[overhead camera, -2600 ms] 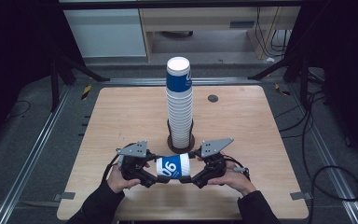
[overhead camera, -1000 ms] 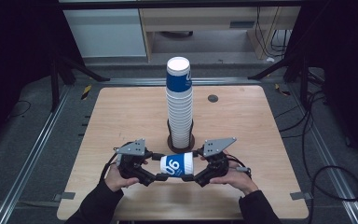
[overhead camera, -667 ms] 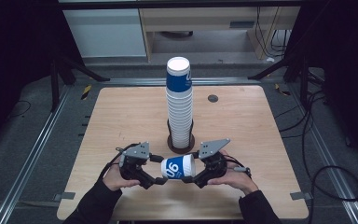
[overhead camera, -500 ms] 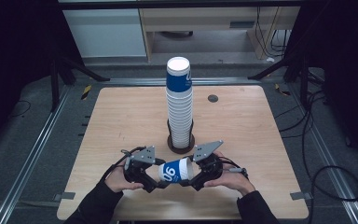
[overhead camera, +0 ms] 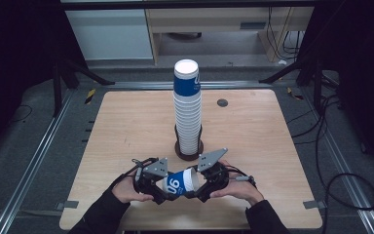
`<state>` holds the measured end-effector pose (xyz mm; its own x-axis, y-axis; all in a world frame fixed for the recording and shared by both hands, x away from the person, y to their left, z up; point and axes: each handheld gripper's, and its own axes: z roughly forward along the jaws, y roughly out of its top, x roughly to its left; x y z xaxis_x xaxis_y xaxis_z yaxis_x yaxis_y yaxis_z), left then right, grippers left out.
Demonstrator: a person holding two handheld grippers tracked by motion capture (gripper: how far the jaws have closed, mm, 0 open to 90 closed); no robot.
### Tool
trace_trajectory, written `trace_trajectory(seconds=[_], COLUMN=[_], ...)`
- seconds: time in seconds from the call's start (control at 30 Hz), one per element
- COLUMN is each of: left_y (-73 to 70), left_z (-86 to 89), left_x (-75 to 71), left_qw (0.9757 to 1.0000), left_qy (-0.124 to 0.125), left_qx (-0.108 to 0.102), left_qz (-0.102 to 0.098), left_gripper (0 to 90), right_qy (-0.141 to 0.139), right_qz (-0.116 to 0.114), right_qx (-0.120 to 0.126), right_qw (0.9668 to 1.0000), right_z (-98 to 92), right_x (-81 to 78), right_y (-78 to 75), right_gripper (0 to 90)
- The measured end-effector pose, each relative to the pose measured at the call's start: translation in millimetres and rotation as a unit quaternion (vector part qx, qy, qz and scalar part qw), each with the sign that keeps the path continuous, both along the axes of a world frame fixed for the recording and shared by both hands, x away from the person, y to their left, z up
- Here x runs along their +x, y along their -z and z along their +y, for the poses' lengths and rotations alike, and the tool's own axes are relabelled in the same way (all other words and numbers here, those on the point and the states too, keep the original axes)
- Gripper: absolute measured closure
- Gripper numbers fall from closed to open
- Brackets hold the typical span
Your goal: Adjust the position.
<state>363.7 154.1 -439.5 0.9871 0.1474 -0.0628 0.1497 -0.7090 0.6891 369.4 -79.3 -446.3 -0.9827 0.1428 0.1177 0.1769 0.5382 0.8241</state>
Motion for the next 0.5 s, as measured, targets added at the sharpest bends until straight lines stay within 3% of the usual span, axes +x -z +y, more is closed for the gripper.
trace_trajectory(seconds=[0.27,0.3,0.4,0.5], left_y=[-5.8,-7.7,-10.2,-15.2], left_z=[10.2,15.1,19.6,26.8], left_x=[5.5,7.6,9.8,11.9], left_qw=[0.9994,0.9983,0.9971,0.9931], left_qy=[-0.023,-0.038,-0.049,-0.070], left_qx=[-0.027,-0.043,-0.058,-0.094], left_qz=[0.003,0.006,0.005,0.005], left_gripper=[26.5,26.5,26.5,26.5], right_qy=[0.035,0.050,0.062,0.081], right_qz=[-0.007,-0.009,-0.007,-0.002], right_qx=[0.043,0.060,0.076,0.099], right_qw=[0.9985,0.9969,0.9952,0.9919], right_z=[-8.9,-15.7,-20.9,-28.0], right_x=[4.3,5.9,7.4,10.1], right_y=[-8.0,-12.3,-15.2,-18.7], right_gripper=[7.2,6.8,6.8,7.1])
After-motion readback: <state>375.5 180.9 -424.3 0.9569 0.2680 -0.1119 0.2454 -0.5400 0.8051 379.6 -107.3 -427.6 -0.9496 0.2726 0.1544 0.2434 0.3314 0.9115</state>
